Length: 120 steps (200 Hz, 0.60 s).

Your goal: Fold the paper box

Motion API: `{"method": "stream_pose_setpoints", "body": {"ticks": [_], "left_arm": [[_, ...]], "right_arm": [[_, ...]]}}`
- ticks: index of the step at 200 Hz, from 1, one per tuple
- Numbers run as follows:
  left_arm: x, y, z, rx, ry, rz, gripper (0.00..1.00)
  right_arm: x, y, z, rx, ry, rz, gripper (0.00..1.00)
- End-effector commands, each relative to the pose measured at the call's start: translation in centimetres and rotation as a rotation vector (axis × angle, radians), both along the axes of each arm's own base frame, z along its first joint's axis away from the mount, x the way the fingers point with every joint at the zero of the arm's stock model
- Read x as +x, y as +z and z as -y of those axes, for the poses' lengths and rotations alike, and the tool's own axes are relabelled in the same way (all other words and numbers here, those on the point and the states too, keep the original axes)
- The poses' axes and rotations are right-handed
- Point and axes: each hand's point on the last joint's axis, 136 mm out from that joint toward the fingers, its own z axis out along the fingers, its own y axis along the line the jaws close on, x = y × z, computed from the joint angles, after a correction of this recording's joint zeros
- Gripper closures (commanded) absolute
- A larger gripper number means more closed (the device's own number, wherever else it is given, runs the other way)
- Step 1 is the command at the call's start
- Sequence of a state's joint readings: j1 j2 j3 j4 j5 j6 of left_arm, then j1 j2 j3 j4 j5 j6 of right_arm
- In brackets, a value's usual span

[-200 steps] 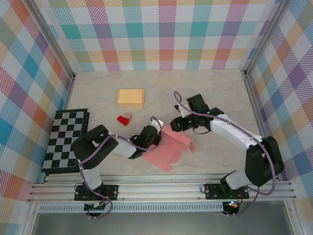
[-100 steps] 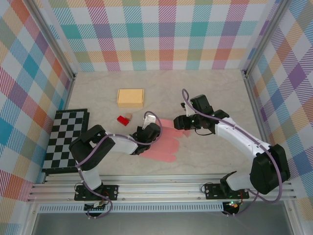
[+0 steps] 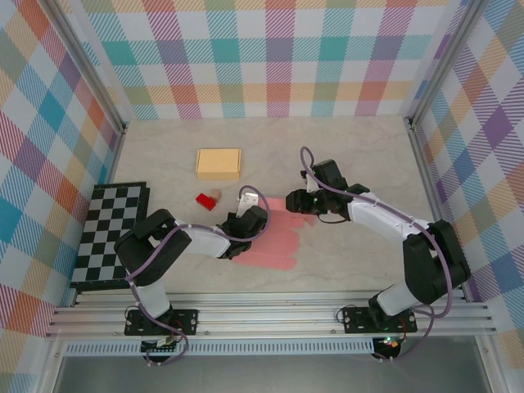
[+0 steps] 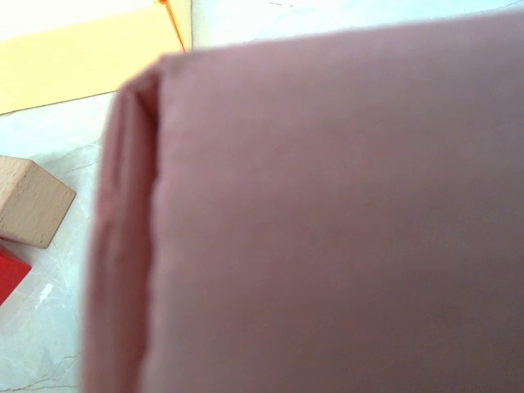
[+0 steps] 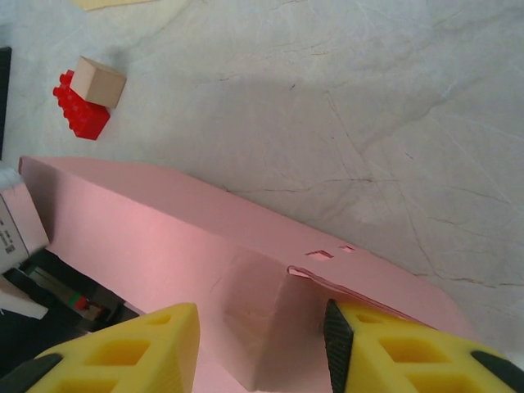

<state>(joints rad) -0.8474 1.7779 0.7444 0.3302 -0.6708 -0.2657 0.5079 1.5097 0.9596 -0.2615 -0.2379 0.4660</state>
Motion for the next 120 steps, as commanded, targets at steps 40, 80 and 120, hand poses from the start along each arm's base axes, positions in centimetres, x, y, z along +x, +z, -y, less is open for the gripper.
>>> {"method": "stream_pose_setpoints", "body": {"ticks": [40, 80, 120], "left_arm": [[0.4, 1.0, 0.0, 0.007, -0.002, 0.0, 1.0], [0.7, 1.4, -0.4, -0.001, 0.039, 0.006, 1.0], [1.5, 2.5, -0.2, -0.073, 0.081, 0.001, 1.0]], "right_arm": [[0.3, 1.3, -2.2, 0.168, -0.01, -0.038, 0.72], [0.7, 0.2, -1.5, 0.118, -0.041, -0.04, 1.0], [1.8, 0.8, -1.4, 0.097, -0.058, -0.004, 0.94]]}}
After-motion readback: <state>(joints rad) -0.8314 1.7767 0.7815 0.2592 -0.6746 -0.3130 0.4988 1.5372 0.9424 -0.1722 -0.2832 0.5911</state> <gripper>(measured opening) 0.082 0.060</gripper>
